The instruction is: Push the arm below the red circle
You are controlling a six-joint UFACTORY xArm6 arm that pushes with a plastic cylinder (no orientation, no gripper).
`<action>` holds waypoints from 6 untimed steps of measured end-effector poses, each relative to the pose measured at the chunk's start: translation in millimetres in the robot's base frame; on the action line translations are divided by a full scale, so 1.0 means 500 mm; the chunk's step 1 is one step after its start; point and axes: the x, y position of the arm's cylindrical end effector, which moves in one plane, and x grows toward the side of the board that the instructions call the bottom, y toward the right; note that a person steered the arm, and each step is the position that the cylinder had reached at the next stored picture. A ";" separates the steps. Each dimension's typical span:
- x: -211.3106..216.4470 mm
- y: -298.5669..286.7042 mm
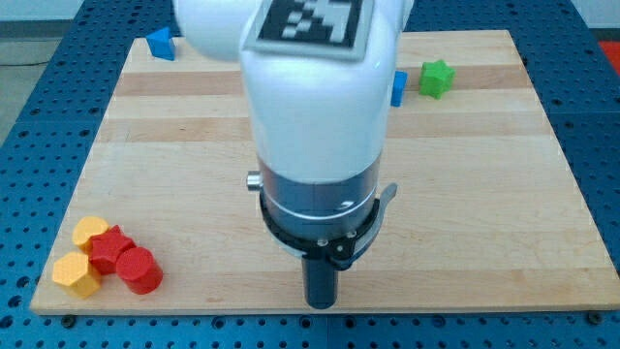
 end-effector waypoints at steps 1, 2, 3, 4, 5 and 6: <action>0.002 -0.007; 0.002 -0.020; 0.002 -0.036; 0.002 -0.114; 0.002 -0.214; 0.002 -0.256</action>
